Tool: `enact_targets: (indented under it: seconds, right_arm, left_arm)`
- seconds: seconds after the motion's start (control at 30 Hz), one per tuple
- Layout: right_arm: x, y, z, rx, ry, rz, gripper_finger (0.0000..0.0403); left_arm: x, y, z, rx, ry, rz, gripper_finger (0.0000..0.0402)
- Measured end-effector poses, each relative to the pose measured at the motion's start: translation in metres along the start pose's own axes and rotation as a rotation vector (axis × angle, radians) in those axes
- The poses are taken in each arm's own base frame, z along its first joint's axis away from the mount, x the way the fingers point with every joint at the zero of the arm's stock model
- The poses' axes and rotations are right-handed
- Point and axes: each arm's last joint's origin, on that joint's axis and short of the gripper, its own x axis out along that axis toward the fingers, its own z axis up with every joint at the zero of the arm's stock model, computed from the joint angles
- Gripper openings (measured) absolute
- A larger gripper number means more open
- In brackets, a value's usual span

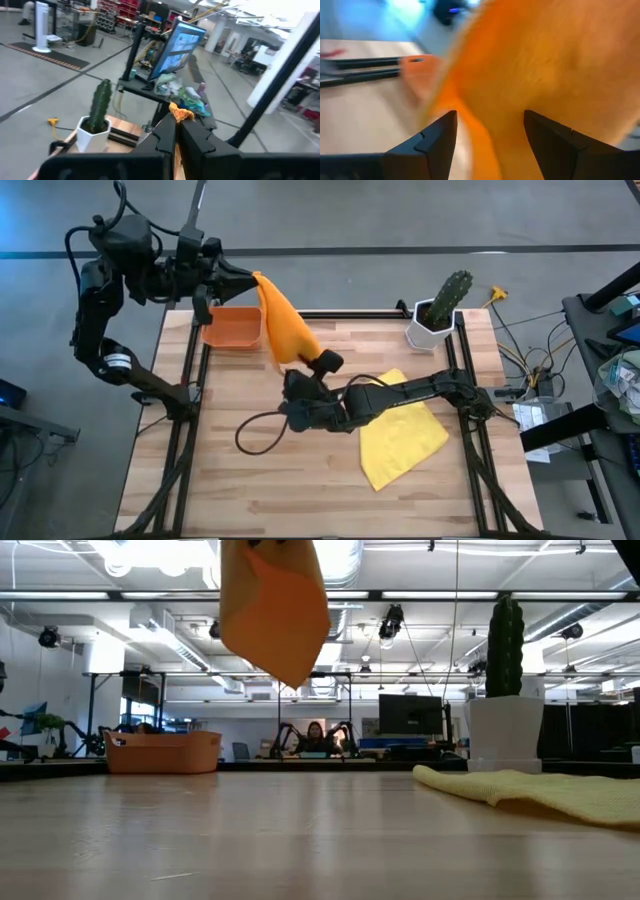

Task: Roll microfiber towels into tight, uniform cylinder then place into a basket
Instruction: Fold the orange towel

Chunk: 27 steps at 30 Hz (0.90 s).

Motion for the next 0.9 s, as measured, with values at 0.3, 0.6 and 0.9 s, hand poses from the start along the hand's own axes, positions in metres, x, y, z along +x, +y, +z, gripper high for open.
enact_targets:
  seconds: [0.3,0.6,0.9]
  right_arm:
    - [0.002,-0.012,0.009,-0.046,-0.013,-0.129,0.0226]
    - [-0.011,-0.042,0.035,0.006,-0.042,-0.307,0.0226]
    - [-0.031,-0.09,0.054,0.096,-0.063,-0.336,0.0226]
  left_arm:
    - [-0.002,-0.001,0.0,0.005,0.009,-0.03,0.0]
    - [-0.015,-0.004,0.001,0.057,-0.003,-0.033,0.0]
    - [-0.03,-0.007,-0.003,0.091,0.036,-0.027,0.0]
